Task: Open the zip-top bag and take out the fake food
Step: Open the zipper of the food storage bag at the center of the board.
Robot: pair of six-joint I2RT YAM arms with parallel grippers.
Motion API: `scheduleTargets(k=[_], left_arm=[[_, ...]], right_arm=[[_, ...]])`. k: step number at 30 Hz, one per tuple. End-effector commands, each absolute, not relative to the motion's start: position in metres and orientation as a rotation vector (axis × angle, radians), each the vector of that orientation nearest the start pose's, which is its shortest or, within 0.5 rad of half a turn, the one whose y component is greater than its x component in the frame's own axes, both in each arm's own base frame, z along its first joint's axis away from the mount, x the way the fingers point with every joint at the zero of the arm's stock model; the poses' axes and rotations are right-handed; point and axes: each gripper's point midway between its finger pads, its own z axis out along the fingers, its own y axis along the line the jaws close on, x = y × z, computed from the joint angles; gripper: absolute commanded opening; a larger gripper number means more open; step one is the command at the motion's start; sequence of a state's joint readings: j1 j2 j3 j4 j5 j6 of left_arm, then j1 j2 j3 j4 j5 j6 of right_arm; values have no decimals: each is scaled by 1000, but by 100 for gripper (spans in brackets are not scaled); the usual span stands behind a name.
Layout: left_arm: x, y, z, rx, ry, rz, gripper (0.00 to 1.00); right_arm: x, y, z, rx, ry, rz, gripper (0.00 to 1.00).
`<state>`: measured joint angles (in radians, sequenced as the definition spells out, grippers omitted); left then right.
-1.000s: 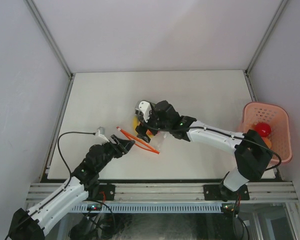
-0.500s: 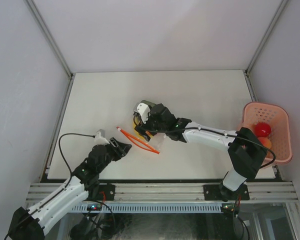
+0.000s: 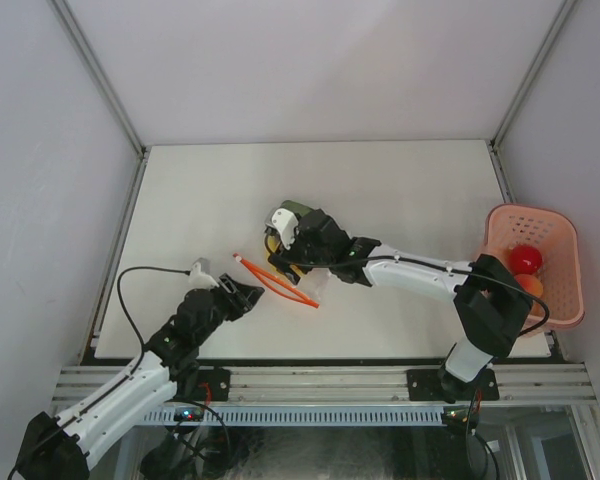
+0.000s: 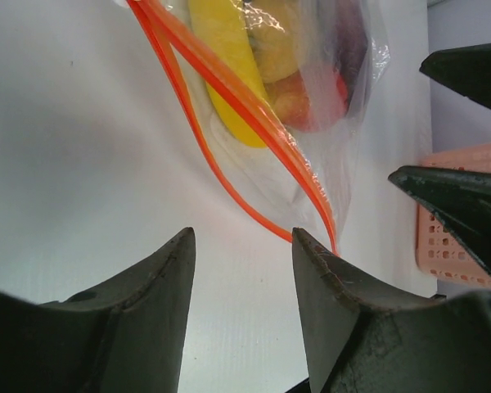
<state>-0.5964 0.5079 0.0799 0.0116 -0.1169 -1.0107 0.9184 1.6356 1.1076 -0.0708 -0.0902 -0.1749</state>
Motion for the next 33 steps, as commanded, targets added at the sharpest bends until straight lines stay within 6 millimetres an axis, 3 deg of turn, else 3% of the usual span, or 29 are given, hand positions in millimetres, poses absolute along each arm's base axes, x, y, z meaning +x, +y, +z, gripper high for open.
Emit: scheduleTargets(k=[1,5,10,17,23,29,33], left_arm=[[212,-166,94,-506,1977,-974,53],[213,-170,96,-508,1968,-1006,46],[214,-174,96,-512,1966,-1029,46],[214,-176,87,-540,1968,-1047,45],[214,-179,91,-539,1956,-1078,45],[213,-181,99,-546,1907,-1139,45],[214,-183,103,-546,1881,-1164,45]], right_arm=[[257,391,139,-1245,1810,589,76],[251,397,131,-1257,1814,557,76],[257,397,116,-1239,1850,463,73],[260,396,94,-1265,1866,361,62],[258,399,88,-1296,1846,294,38],[255,404,102,-1288,1818,305,9],[250,407,118,-1275,1800,369,2]])
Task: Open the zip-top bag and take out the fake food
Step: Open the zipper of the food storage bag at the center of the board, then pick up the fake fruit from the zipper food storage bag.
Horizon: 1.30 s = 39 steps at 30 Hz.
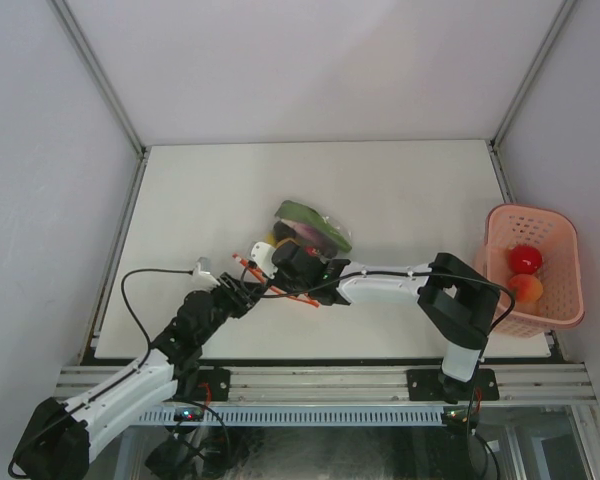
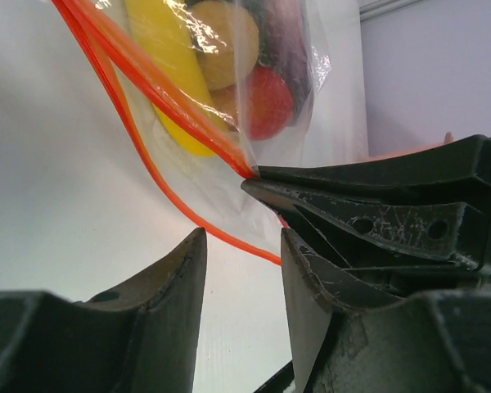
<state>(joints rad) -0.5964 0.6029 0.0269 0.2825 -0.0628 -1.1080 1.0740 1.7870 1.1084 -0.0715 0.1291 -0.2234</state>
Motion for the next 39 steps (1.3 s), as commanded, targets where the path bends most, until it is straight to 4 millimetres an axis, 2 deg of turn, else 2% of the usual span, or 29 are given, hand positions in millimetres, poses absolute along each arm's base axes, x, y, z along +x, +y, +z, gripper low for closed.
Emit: scheduleTargets(k=[1,10,17,24,30,39], left_arm=[[215,-183,103,-543,1883,-1162,45],[219,-190,107,-522,1879,-1181,41],[228,-197,108,-492,1901,-1157,45],[246,-190,90,-560,1966,-1008,53],[261,-190,81,-625,2003,-929,54],[271,-185,46,-794,2141,-705,56]], right_arm=[[248,407,122,-1270,1797,385,1],[242,407,150,-1208,1811,557,0],[231,409,157,-1221,1808,657,0],[227,410,163,-1221,1804,696,0],[226,410,162,-1219,1810,709,0],[224,411,160,-1220,1820,723,0]])
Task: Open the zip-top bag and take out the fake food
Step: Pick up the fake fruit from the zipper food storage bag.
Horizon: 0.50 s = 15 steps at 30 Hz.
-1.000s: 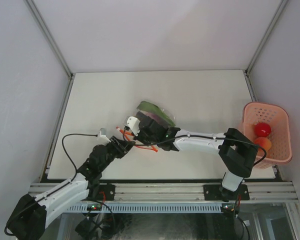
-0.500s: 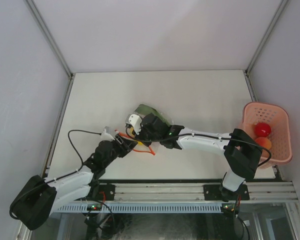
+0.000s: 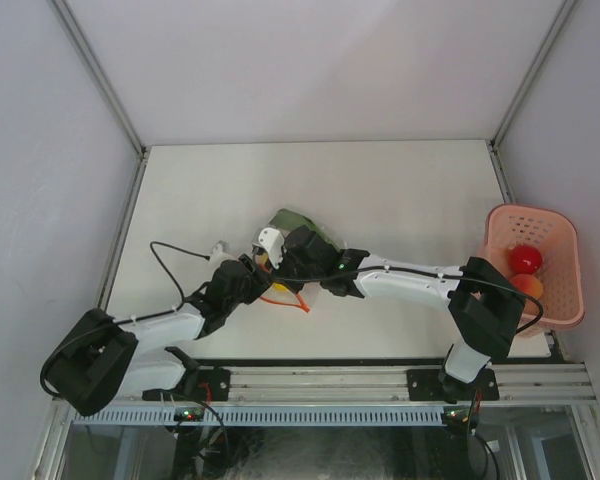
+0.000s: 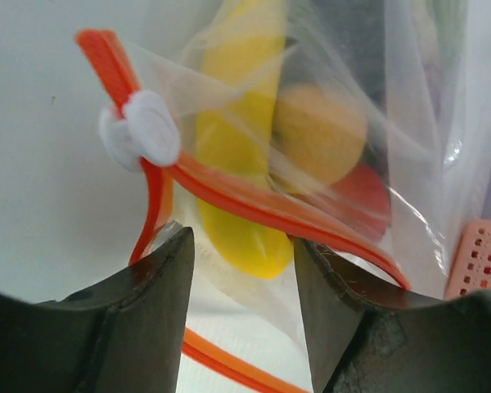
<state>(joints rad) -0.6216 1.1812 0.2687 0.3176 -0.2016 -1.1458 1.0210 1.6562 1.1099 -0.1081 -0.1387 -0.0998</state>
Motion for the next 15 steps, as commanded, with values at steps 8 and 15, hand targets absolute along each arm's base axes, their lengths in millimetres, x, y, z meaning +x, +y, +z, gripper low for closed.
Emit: scheduleTargets(k=[8,15], left_arm=[[283,-188,27,-903,2196,-604,59],[276,-188,4,-981,2288,-499,54]], right_arm=[[223,411,159,-1214,1831,739,0],[228,408,159,-1196,1844,747,0]])
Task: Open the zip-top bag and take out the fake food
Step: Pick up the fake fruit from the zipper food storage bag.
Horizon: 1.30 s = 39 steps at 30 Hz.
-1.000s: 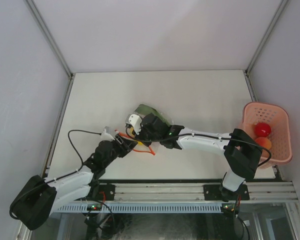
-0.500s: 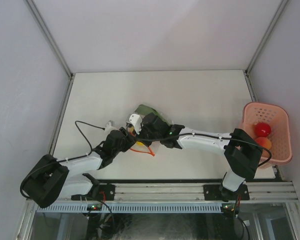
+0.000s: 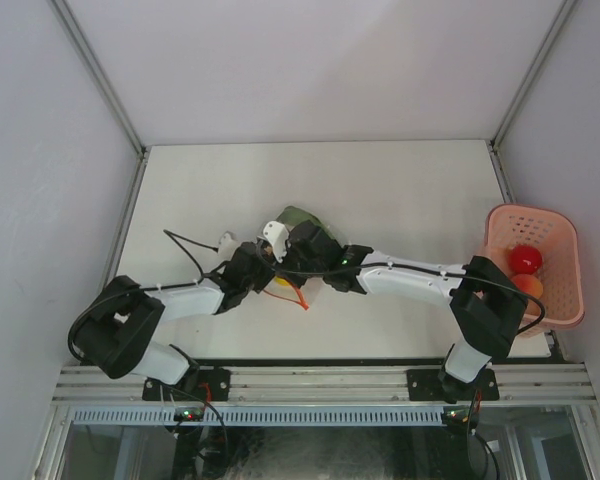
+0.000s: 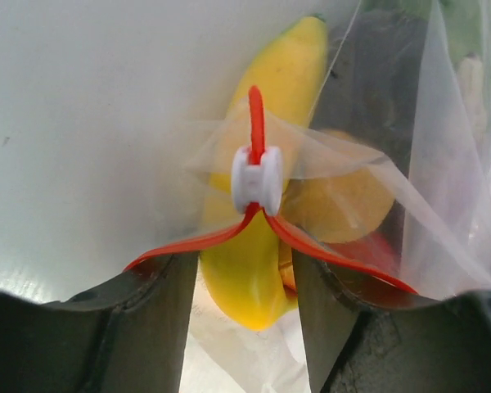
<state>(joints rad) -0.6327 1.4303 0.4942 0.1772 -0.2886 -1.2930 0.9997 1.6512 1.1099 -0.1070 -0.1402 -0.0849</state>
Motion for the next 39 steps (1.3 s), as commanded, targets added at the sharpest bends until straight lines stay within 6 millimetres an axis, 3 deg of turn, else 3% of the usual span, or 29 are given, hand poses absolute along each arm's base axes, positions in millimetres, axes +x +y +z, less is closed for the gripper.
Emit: scheduleTargets(k=[1,6,12,18,30,39], left_arm=[[275,-188,3,-982,2292,-492,50],[274,-186,2,-942,2305,-473,33],[278,-182,31,-816,2277,-468,22],[270,-179,66,-755,2226,-553,21],[242,-169,81,-704,2211,-641,17],[224,-166,95,-674,2205,-731,15]], right_arm=[[229,407,159,-1190,1847,747,0],[235,403,157,-1169,1868,757,0],[245,396,154,-1154,1877,716,0],[256,391,138,-1166,1898,641,0],[270,384,121,-1201,1881,492,0],[262,389,116,-1262,1849,493,0]])
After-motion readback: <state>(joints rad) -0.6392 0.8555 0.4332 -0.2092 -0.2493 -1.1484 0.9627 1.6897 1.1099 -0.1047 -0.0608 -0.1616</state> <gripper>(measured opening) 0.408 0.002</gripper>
